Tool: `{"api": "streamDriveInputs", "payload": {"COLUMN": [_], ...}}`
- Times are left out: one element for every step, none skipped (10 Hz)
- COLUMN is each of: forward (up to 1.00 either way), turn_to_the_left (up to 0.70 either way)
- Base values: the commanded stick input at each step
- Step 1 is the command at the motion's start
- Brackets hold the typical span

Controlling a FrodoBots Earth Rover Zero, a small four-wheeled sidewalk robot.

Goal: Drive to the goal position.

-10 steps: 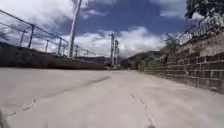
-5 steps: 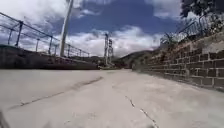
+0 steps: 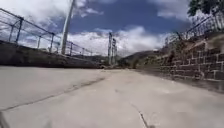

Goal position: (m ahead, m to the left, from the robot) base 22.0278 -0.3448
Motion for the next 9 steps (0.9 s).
{"api": "streamDriveInputs", "payload": {"forward": [1.0, 1.0, 1.0, 1.0, 1.0, 1.0, 1.0, 1.0, 1.0], "turn_to_the_left": [0.0, 0.0, 0.0, 0.0, 0.0, 0.0, -0.27, -0.27, -0.27]}}
